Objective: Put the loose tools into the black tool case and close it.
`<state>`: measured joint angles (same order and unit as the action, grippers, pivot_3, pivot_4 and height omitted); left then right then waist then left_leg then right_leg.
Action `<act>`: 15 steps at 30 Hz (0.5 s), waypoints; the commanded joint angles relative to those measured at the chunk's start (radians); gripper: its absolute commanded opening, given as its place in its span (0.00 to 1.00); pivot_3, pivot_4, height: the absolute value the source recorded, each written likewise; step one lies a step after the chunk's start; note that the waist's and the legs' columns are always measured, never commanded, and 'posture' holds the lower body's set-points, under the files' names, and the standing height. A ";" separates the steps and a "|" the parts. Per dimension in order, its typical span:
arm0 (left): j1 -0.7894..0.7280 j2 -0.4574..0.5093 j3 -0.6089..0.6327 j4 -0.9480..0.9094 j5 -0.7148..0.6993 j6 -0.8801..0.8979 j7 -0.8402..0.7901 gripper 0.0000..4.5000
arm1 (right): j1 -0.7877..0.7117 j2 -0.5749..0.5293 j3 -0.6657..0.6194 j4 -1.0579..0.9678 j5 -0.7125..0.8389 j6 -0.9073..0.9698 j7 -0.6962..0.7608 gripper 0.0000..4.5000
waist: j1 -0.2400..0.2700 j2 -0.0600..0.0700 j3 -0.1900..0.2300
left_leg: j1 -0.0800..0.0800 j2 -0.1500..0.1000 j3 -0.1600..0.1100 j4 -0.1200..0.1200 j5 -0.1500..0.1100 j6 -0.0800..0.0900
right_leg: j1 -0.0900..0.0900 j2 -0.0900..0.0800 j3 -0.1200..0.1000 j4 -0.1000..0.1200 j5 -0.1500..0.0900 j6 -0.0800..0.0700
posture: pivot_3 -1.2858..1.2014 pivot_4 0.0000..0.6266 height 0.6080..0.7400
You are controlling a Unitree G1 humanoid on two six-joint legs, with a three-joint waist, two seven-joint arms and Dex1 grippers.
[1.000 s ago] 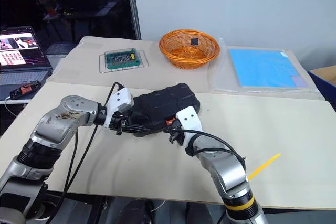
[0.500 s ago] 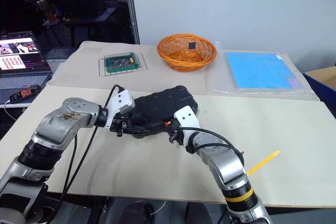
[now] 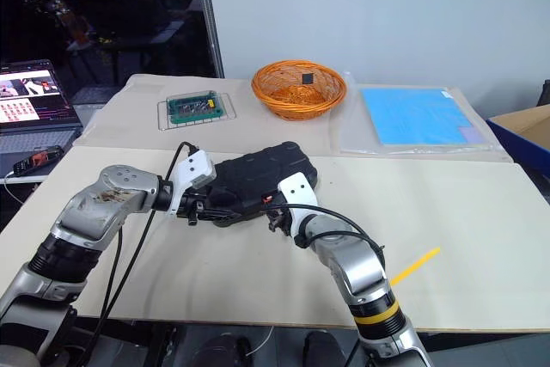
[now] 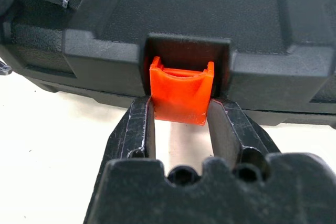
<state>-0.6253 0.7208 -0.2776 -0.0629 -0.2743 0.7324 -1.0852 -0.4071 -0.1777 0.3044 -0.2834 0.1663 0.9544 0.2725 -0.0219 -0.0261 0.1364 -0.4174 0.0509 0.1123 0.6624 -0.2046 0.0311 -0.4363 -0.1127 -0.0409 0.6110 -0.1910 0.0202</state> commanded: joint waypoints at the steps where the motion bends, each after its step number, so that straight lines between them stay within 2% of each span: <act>1: 0.038 -0.010 -0.048 0.031 0.028 0.010 -0.001 0.61 | 0.026 -0.022 0.073 0.080 -0.027 0.075 0.011 0.26 | 0.000 0.000 -0.001 | 0.001 0.000 0.000 -0.001 0.000 0.000 | 0.000 0.000 0.000 0.000 0.000 0.000 | 0.52 0.24 1.00; 4: 0.043 -0.013 -0.049 0.034 0.033 0.009 0.006 0.61 | 0.019 -0.027 0.100 0.143 -0.060 0.060 0.008 0.26 | -0.001 0.001 -0.005 | 0.003 0.000 0.000 -0.002 0.000 0.000 | 0.001 -0.001 0.000 0.000 0.000 0.000 | 0.52 0.24 1.00; 10: 0.048 -0.022 -0.050 0.041 0.043 0.005 0.013 0.61 | -0.035 0.039 0.092 0.286 -0.080 -0.018 0.008 0.26 | -0.018 0.005 -0.010 | 0.012 0.000 -0.004 -0.005 -0.001 -0.002 | 0.006 -0.001 -0.001 -0.005 -0.001 -0.001 | 0.52 0.24 1.00; 11: 0.049 -0.024 -0.050 0.042 0.046 0.004 0.014 0.61 | -0.041 0.036 0.108 0.317 -0.100 -0.041 0.006 0.26 | -0.023 0.008 -0.013 | 0.011 0.001 -0.006 -0.006 -0.001 -0.002 | 0.006 0.000 -0.003 -0.009 -0.001 -0.001 | 0.52 0.24 1.00; 13: 0.051 -0.029 -0.047 0.046 0.053 0.003 0.014 0.61 | -0.039 0.049 0.106 0.367 -0.121 -0.105 -0.005 0.26 | -0.032 0.017 -0.021 | 0.010 0.001 -0.014 -0.020 -0.001 -0.002 | 0.012 0.004 -0.009 -0.031 -0.001 -0.001 | 0.52 0.24 1.00; 14: 0.051 -0.030 -0.046 0.049 0.056 0.003 0.016 0.61 | -0.036 0.055 0.104 0.392 -0.130 -0.136 -0.009 0.26 | -0.035 0.026 -0.028 | 0.002 0.004 -0.021 -0.023 -0.001 -0.002 | 0.015 0.012 -0.013 -0.045 -0.001 -0.001 | 0.52 0.24 1.00; 15: 0.053 -0.031 -0.044 0.052 0.058 0.003 0.017 0.61 | -0.033 0.060 0.102 0.412 -0.136 -0.169 -0.010 0.26 | -0.036 0.024 -0.031 | -0.008 0.016 -0.021 -0.031 -0.001 -0.002 | 0.024 0.023 -0.015 -0.050 -0.001 -0.001 | 0.52 0.24 1.00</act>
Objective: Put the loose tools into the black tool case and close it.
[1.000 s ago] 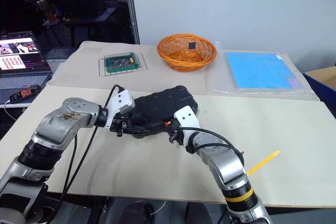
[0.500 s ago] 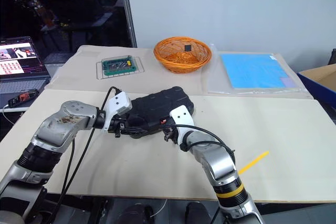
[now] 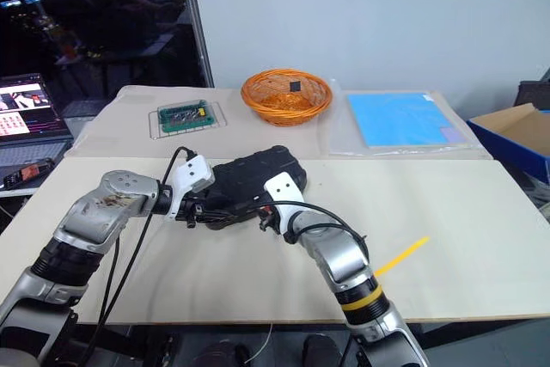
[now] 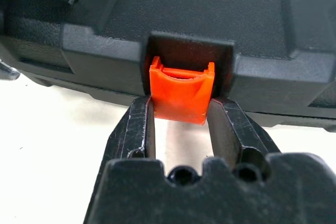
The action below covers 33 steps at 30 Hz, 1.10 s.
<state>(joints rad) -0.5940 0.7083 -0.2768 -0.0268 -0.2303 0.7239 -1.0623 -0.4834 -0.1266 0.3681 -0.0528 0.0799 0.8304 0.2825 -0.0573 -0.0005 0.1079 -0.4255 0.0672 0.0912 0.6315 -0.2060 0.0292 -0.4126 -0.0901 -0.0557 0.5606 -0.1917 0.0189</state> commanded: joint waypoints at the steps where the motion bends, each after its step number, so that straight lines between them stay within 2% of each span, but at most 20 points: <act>1: 0.023 -0.020 -0.044 0.019 0.017 0.010 -0.005 0.61 | 0.048 0.014 0.037 0.198 -0.056 -0.082 -0.020 0.26 | 0.006 -0.012 -0.006 | 0.002 0.001 0.006 -0.008 0.000 0.000 | 0.002 -0.005 -0.008 0.033 -0.004 0.002 | 0.52 0.24 1.00; 2: 0.025 -0.021 -0.043 0.019 0.018 0.010 -0.004 0.61 | 0.057 0.032 0.015 0.216 -0.052 -0.141 -0.026 0.26 | 0.016 -0.019 -0.004 | 0.011 0.000 0.019 -0.012 0.000 0.000 | 0.013 -0.005 -0.010 0.071 -0.015 0.007 | 0.52 0.24 1.00; 3: 0.028 -0.022 -0.042 0.017 0.019 0.010 -0.003 0.61 | 0.065 0.048 -0.007 0.225 -0.045 -0.179 -0.031 0.26 | 0.020 -0.024 -0.002 | 0.026 -0.007 0.026 -0.016 0.000 0.000 | 0.013 -0.006 0.006 0.072 -0.050 -0.032 | 0.52 0.24 1.00; 5: 0.034 -0.022 -0.040 0.013 0.018 0.011 -0.001 0.61 | 0.078 0.059 -0.033 0.228 -0.047 -0.231 -0.043 0.26 | 0.021 -0.013 0.010 | 0.039 -0.021 0.019 -0.032 0.000 -0.001 | 0.014 -0.010 0.010 0.066 -0.052 -0.034 | 0.52 0.24 1.00; 6: 0.035 -0.022 -0.039 0.012 0.017 0.012 0.000 0.61 | 0.082 0.057 -0.039 0.220 -0.053 -0.241 -0.046 0.26 | 0.019 -0.009 0.019 | 0.038 -0.025 0.004 -0.032 0.001 -0.002 | 0.014 -0.013 0.003 0.065 -0.051 -0.034 | 0.52 0.24 1.00; 7: 0.037 -0.023 -0.036 0.012 0.015 0.012 0.003 0.61 | 0.092 0.050 -0.045 0.196 -0.050 -0.252 -0.037 0.37 | 0.018 -0.007 0.024 | 0.039 -0.032 -0.017 -0.027 0.002 -0.003 | 0.018 -0.017 -0.009 0.065 -0.051 -0.034 | 0.52 0.24 1.00; 8: 0.039 -0.026 -0.030 0.013 0.011 0.010 0.006 0.61 | 0.102 0.040 -0.048 0.169 -0.048 -0.249 -0.030 0.48 | 0.017 -0.008 0.030 | 0.038 -0.034 -0.026 -0.024 0.002 -0.003 | 0.021 -0.017 -0.015 0.065 -0.051 -0.034 | 0.52 0.24 1.00; 10: 0.043 -0.033 -0.010 0.013 -0.002 -0.011 0.008 0.61 | 0.122 0.019 -0.045 0.113 -0.045 -0.252 -0.008 0.59 | 0.020 -0.009 0.037 | 0.031 -0.034 -0.044 -0.019 0.004 -0.007 | 0.024 -0.020 -0.034 0.059 -0.051 -0.033 | 0.52 0.24 1.00; 11: 0.049 -0.045 0.024 0.000 -0.036 -0.030 -0.002 0.61 | 0.137 0.010 -0.049 0.069 -0.032 -0.234 0.005 0.65 | 0.020 -0.007 0.040 | 0.026 -0.034 -0.048 -0.018 0.010 -0.015 | 0.024 -0.021 -0.040 0.056 -0.050 -0.031 | 0.52 0.24 1.00; 15: 0.076 -0.067 0.146 -0.070 -0.171 -0.064 -0.058 0.61 | 0.162 -0.023 -0.047 -0.041 -0.027 -0.213 0.035 0.65 | 0.031 -0.008 0.044 | 0.006 -0.035 -0.045 -0.014 0.040 -0.015 | 0.005 -0.019 -0.040 0.057 -0.039 -0.021 | 0.52 0.24 1.00; 17: 0.085 -0.068 0.215 -0.108 -0.267 0.005 -0.073 0.61 | 0.160 -0.021 -0.060 -0.058 -0.029 -0.218 0.027 0.65 | 0.034 -0.010 0.044 | -0.002 -0.035 -0.041 -0.007 0.041 -0.014 | -0.002 -0.018 -0.039 0.057 -0.037 -0.021 | 0.52 0.24 1.00; 19: 0.094 -0.058 0.262 -0.139 -0.334 0.052 -0.080 0.61 | 0.162 -0.020 -0.068 -0.082 -0.029 -0.212 0.022 0.65 | 0.036 -0.012 0.045 | -0.013 -0.037 -0.036 -0.005 0.043 -0.004 | -0.009 -0.014 -0.036 0.061 -0.033 -0.015 | 0.52 0.24 1.00; 23: 0.089 -0.049 0.308 -0.145 -0.370 0.086 -0.042 0.61 | 0.186 -0.027 -0.094 -0.174 0.009 -0.149 0.046 0.65 | 0.043 -0.016 0.048 | -0.015 -0.040 -0.032 -0.004 0.036 0.001 | -0.012 -0.010 -0.028 0.063 -0.035 -0.013 | 0.52 0.24 1.00; 24: 0.083 -0.050 0.311 -0.133 -0.355 0.071 -0.023 0.61 | 0.196 -0.036 -0.101 -0.212 0.031 -0.117 0.065 0.53 | 0.044 -0.017 0.049 | -0.016 -0.040 -0.032 -0.004 0.036 0.001 | -0.012 -0.008 -0.023 0.063 -0.036 -0.012 | 0.52 0.24 1.00; 25: 0.074 -0.056 0.311 -0.119 -0.342 0.062 -0.002 0.61 | 0.201 -0.047 -0.099 -0.239 0.036 -0.102 0.079 0.49 | 0.046 -0.019 0.051 | -0.016 -0.040 -0.032 -0.004 0.035 0.002 | -0.012 -0.007 -0.019 0.062 -0.037 -0.011 | 0.52 0.24 1.00; 31: 0.048 -0.034 0.228 -0.057 -0.234 -0.013 0.014 0.61 | 0.190 -0.057 -0.100 -0.296 0.050 -0.021 0.085 0.02 | 0.047 -0.025 0.056 | -0.016 -0.040 -0.031 -0.002 0.034 0.002 | -0.011 -0.003 -0.010 0.061 -0.038 -0.010 | 0.52 0.24 1.00; 33: 0.048 -0.018 0.202 -0.045 -0.208 -0.040 -0.004 0.61 | 0.178 -0.054 -0.103 -0.301 0.041 -0.012 0.078 0.01 | 0.047 -0.025 0.056 | -0.016 -0.039 -0.031 -0.002 0.034 0.002 | -0.012 -0.003 -0.010 0.061 -0.038 -0.010 | 0.52 0.24 1.00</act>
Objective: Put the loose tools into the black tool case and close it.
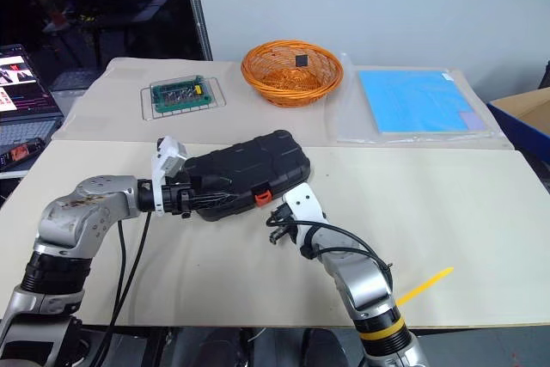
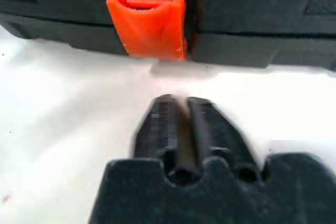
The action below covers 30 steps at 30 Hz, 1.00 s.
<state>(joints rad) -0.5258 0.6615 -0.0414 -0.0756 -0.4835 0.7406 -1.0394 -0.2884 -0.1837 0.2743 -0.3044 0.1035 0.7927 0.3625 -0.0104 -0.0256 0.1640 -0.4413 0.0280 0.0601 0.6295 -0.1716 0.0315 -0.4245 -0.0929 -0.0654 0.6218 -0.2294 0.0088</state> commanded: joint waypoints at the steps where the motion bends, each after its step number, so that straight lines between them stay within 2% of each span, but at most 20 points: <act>1: -0.021 0.033 -0.040 0.008 0.052 -0.066 -0.032 0.61 | -0.020 0.004 -0.010 -0.051 0.014 0.029 -0.004 0.01 | -0.001 0.000 0.000 | 0.000 0.000 0.000 0.000 0.000 0.000 | 0.000 0.000 0.000 0.000 0.000 0.000 | 0.52 0.24 1.00; 3: -0.025 0.049 -0.064 0.022 0.077 -0.103 -0.057 0.61 | -0.032 0.021 -0.022 -0.054 0.025 0.048 -0.008 0.14 | -0.001 0.000 0.000 | 0.000 0.000 0.001 0.000 0.000 0.000 | -0.001 0.000 0.001 0.001 0.000 -0.001 | 0.52 0.24 1.00; 4: -0.031 0.053 -0.071 0.031 0.085 -0.111 -0.067 0.61 | -0.039 0.024 -0.021 -0.055 0.024 0.055 -0.008 0.17 | -0.001 0.000 0.000 | 0.000 0.000 0.001 0.000 0.000 0.000 | -0.001 0.000 0.001 0.001 0.000 -0.002 | 0.52 0.24 1.00; 6: -0.041 0.058 -0.086 0.050 0.106 -0.135 -0.075 0.61 | -0.044 0.047 -0.033 -0.055 0.030 0.070 -0.021 0.35 | 0.000 0.000 0.000 | 0.000 0.000 0.001 0.000 0.000 0.000 | -0.001 0.000 0.001 0.001 0.000 -0.002 | 0.52 0.24 1.00; 8: -0.045 0.059 -0.092 0.061 0.116 -0.147 -0.082 0.61 | -0.047 0.061 -0.033 -0.058 0.039 0.082 -0.016 0.48 | 0.000 0.000 0.000 | 0.000 0.000 0.001 0.000 0.000 0.000 | -0.001 0.000 0.001 0.002 0.000 -0.002 | 0.52 0.24 1.00; 23: -0.045 0.051 -0.109 0.063 0.145 -0.144 -0.077 0.61 | -0.065 0.142 -0.013 -0.098 -0.001 0.089 -0.162 0.48 | -0.001 0.000 0.000 | 0.000 0.001 0.002 0.006 0.000 0.000 | 0.000 0.001 0.002 0.007 0.000 -0.002 | 0.52 0.24 1.00; 30: -0.045 0.050 -0.115 0.060 0.147 -0.139 -0.075 0.61 | -0.069 0.148 -0.016 -0.101 0.002 0.093 -0.171 0.48 | -0.002 0.000 0.000 | 0.000 0.001 0.002 0.009 0.000 0.000 | 0.000 0.001 0.002 0.008 0.000 -0.002 | 0.52 0.24 1.00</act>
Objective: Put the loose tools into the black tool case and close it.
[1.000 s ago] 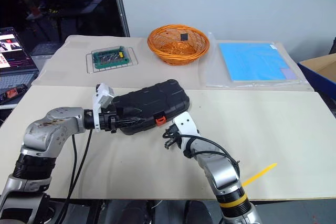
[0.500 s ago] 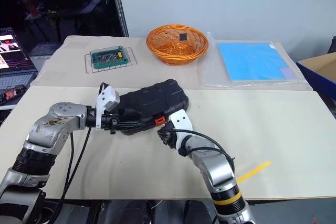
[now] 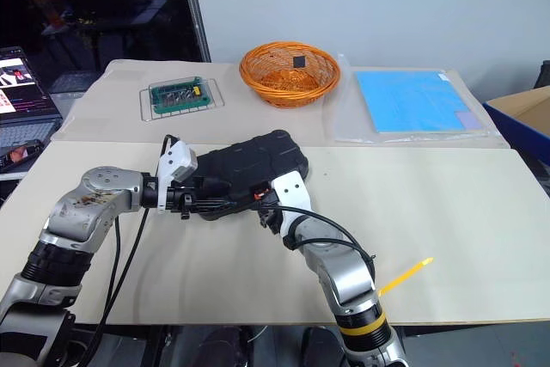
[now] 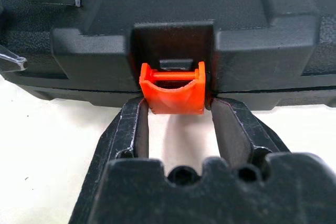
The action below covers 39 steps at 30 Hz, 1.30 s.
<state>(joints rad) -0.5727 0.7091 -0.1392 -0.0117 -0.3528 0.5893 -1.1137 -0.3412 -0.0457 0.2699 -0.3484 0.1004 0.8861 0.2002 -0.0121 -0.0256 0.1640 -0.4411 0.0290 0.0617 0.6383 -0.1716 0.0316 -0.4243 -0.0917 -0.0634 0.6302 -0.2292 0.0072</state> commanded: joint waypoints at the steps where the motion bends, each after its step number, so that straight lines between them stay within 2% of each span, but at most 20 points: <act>1: 0.001 0.003 -0.017 -0.003 0.016 0.012 0.000 0.61 | -0.017 0.010 -0.012 -0.055 0.008 0.000 -0.007 0.48 | 0.000 0.000 0.000 | 0.000 0.000 0.000 0.000 0.000 0.000 | 0.000 0.000 0.000 0.000 0.000 0.000 | 0.52 0.24 1.00; 2: 0.000 0.002 -0.018 -0.002 0.017 0.012 0.000 0.61 | -0.018 0.009 -0.011 -0.048 0.009 -0.004 -0.004 0.36 | 0.000 0.000 0.000 | 0.000 0.000 0.000 0.000 0.000 0.000 | 0.000 0.000 0.000 0.000 0.000 0.000 | 0.52 0.24 1.00; 4: -0.001 0.001 -0.020 0.000 0.018 0.012 0.002 0.61 | -0.025 0.007 -0.004 -0.027 0.008 -0.016 0.002 0.27 | 0.000 0.000 0.000 | 0.000 0.000 0.000 0.001 0.000 0.000 | 0.000 0.000 0.000 0.000 0.000 0.000 | 0.52 0.24 1.00; 12: 0.008 -0.002 -0.029 0.001 0.033 0.010 0.012 0.61 | -0.074 0.007 0.001 0.001 0.011 -0.025 0.029 0.26 | -0.001 0.000 0.000 | 0.000 0.001 0.000 0.004 0.000 0.000 | 0.001 0.002 0.000 0.002 0.001 0.000 | 0.52 0.24 1.00; 24: 0.025 -0.005 -0.044 0.003 0.052 0.011 0.034 0.61 | -0.078 -0.069 0.057 -0.004 -0.013 -0.038 0.078 0.26 | 0.000 0.000 0.000 | 0.001 0.002 0.000 0.005 0.000 0.000 | 0.001 0.002 0.001 0.002 0.002 -0.001 | 0.52 0.24 1.00; 31: 0.027 -0.007 -0.059 0.013 0.075 0.018 0.044 0.61 | -0.137 -0.002 -0.002 0.031 0.024 0.009 0.056 0.26 | -0.003 0.000 0.000 | 0.001 0.002 0.001 0.005 0.000 0.000 | 0.001 0.002 0.002 0.003 0.002 -0.001 | 0.52 0.24 1.00; 37: 0.030 -0.010 -0.062 0.009 0.077 0.024 0.051 0.61 | -0.160 -0.010 0.002 0.067 0.015 0.018 0.071 0.26 | -0.005 0.000 0.000 | 0.005 0.002 0.003 0.006 0.001 0.000 | 0.001 0.002 0.005 0.010 0.002 -0.001 | 0.52 0.24 1.00; 39: 0.032 -0.009 -0.062 0.007 0.077 0.027 0.054 0.61 | -0.160 -0.016 0.006 0.063 0.009 0.021 0.071 0.48 | -0.005 0.000 0.000 | 0.006 0.002 0.003 0.006 0.001 0.000 | 0.001 0.003 0.006 0.011 0.002 -0.001 | 0.52 0.24 1.00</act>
<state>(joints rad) -0.5694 0.7009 -0.1644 -0.0223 -0.2999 0.5876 -1.0581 -0.4629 -0.0673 0.2881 -0.2517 0.1018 0.9229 0.2694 -0.0171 -0.0254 0.1636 -0.4343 0.0312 0.0653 0.6447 -0.1710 0.0311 -0.4236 -0.0891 -0.0566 0.6410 -0.2275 0.0059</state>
